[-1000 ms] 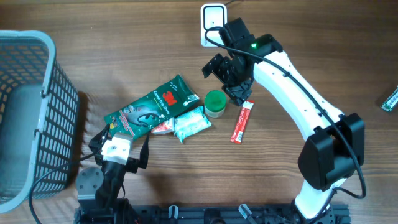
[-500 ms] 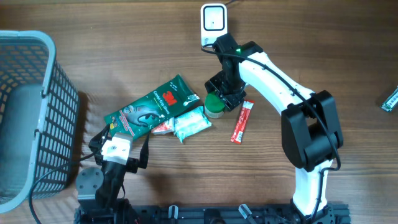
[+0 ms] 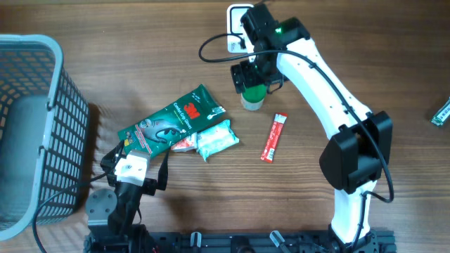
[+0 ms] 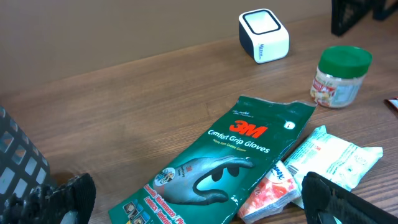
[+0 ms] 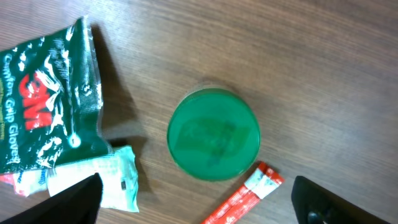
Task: Scan the item barcode
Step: 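Reach the right gripper to the green-capped jar and grasp it, then lift the green-capped jar with the right gripper toward the scanner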
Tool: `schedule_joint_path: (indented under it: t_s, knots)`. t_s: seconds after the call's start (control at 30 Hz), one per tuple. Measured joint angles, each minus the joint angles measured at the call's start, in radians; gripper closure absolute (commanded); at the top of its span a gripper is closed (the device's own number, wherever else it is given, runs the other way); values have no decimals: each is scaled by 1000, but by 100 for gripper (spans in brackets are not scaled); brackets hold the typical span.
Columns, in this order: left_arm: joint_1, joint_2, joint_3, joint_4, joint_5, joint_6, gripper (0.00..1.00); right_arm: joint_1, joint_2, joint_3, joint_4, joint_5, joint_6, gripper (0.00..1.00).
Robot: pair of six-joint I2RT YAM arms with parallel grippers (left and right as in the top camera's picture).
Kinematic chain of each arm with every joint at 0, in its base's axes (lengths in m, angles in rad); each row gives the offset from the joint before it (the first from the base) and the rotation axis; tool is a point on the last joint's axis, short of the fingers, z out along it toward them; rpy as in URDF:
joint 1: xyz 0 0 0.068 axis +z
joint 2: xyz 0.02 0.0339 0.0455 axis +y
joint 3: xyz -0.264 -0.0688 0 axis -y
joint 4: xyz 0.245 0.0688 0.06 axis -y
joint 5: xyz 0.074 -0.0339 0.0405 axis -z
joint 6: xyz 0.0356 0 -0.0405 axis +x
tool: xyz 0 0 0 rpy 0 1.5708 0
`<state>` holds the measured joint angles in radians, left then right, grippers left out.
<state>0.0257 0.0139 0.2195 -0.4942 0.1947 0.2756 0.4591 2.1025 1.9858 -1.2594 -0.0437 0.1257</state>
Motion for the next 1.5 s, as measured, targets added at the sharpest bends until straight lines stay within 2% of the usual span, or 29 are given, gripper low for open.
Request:
schedule_joint_path:
  t_s: [0.1,0.17,0.23,0.4,0.47,0.6,0.8,0.87,0.93,0.97,1.03,1.07,1.2,1.27,1.3,1.33,1.43,1.5]
  knots:
    - [0,0,0,0,0,0,0,0,0,5,-95,0,-38,0]
    - [0,0,0,0,0,0,0,0,0,5,-100,0,58,0]
    - [0,0,0,0,0,0,0,0,0,5,-73,0,319,0]
    - [0,0,0,0,0,0,0,0,0,5,-66,-24,1142,0]
    - [0,0,0,0,0,0,0,0,0,5,-50,-35,1347,0]
    - [0,0,0,0,0,0,0,0,5,5,-34,-39,1486,0]
    - [0,0,0,0,0,0,0,-7,132,5,-6,-42,1528,0]
    - [0,0,0,0,0,0,0,-11,142,5,26,-41,1525,3]
    - [0,0,0,0,0,0,0,-14,142,5,46,-37,1501,19]
    - [0,0,0,0,0,0,0,-16,142,5,46,-37,1463,34]
    - [0,0,0,0,0,0,0,-16,142,5,43,-36,1394,44]
    - [0,0,0,0,0,0,0,-16,142,5,45,-34,1346,45]
    - [0,0,0,0,0,0,0,-18,142,5,26,-35,1037,43]
    - [0,0,0,0,0,0,0,-18,142,5,18,-35,773,25]
    - [0,0,0,0,0,0,0,-18,142,5,12,-38,614,12]
    - [0,0,0,0,0,0,0,-18,142,5,0,-42,434,9]
    - [0,0,0,0,0,0,0,-18,142,5,-34,-46,103,7]
    - [0,0,0,0,0,0,0,-18,142,5,-45,-50,6,6]
